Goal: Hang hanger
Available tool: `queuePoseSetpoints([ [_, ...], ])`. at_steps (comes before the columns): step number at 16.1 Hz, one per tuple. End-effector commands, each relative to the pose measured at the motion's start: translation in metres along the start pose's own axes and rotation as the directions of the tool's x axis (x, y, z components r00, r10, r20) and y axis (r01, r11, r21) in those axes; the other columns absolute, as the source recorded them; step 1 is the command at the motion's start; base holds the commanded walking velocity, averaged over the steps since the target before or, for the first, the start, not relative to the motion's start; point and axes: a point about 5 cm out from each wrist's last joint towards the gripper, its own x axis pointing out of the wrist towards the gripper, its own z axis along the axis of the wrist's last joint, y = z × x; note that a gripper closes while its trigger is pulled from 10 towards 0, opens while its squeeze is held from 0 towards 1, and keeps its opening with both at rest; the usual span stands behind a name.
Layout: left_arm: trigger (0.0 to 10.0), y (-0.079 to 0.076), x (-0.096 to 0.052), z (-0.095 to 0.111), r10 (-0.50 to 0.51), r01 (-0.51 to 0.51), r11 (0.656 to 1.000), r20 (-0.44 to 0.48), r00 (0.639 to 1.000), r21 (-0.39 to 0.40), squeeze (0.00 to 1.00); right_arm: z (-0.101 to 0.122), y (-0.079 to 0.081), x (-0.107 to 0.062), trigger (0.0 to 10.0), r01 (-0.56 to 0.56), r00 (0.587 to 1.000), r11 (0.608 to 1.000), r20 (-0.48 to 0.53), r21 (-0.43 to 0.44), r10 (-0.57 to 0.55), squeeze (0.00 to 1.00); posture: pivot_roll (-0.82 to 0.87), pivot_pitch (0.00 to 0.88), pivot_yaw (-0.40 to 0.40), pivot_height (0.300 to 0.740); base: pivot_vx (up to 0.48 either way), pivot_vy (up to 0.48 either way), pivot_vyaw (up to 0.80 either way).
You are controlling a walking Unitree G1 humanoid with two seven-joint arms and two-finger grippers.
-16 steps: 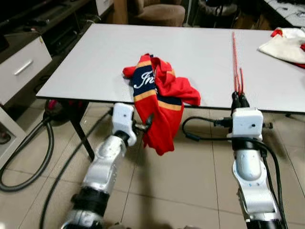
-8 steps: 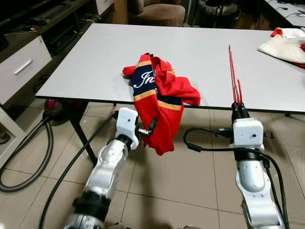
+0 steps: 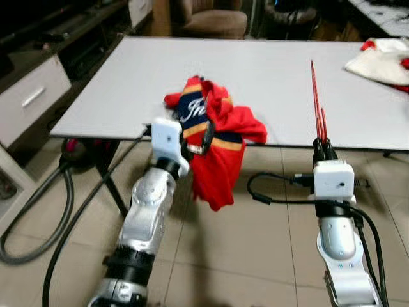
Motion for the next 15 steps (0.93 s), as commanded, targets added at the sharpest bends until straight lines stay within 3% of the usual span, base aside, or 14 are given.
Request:
queuePoseSetpoints([
  [1,10.0,-0.001,0.003,0.003,-0.001,0.001,1.000,0.006,1.000,-0.006,0.00,0.005,-0.003,0.004,0.0,0.018,0.999,1.000,0.033,-0.008,-0.018,0.00,-0.08,0.000,0.053,0.740,0.480,0.000,0.00],
  [5,10.0,-0.004,0.003,-0.006,-0.002,0.001,1.000,-0.041,0.999,-0.028,0.00,0.004,-0.004,0.004,0.0,0.018,0.999,1.000,0.035,-0.018,-0.017,0.00,-0.09,0.000,0.048,0.740,0.480,0.000,0.00],
  [10,10.0,0.000,0.011,0.001,0.027,-0.028,0.999,-0.028,0.999,-0.036,0.00,0.004,-0.004,0.003,0.0,0.015,0.999,1.000,0.035,-0.021,-0.014,0.00,-0.10,0.000,0.044,0.740,0.480,0.000,0.00],
  [12,10.0,0.002,0.015,0.006,0.037,-0.038,0.999,-0.007,0.999,-0.032,0.00,0.004,-0.005,0.002,0.0,0.014,0.999,1.000,0.035,-0.022,-0.014,0.00,-0.10,0.000,0.043,0.740,0.480,0.000,0.00],
  [13,10.0,0.012,0.026,0.026,0.103,-0.104,0.994,0.060,0.993,0.025,0.00,0.004,-0.006,0.002,0.0,0.015,0.999,1.000,0.033,-0.024,-0.014,0.00,-0.10,0.000,0.042,0.740,0.480,0.000,0.00],
  [15,10.0,0.020,0.039,0.041,0.128,-0.132,0.990,0.071,0.989,0.042,0.00,0.004,-0.006,0.002,0.0,0.016,0.999,1.000,0.033,-0.025,-0.015,0.00,-0.10,0.000,0.042,0.740,0.174,0.000,0.00],
])
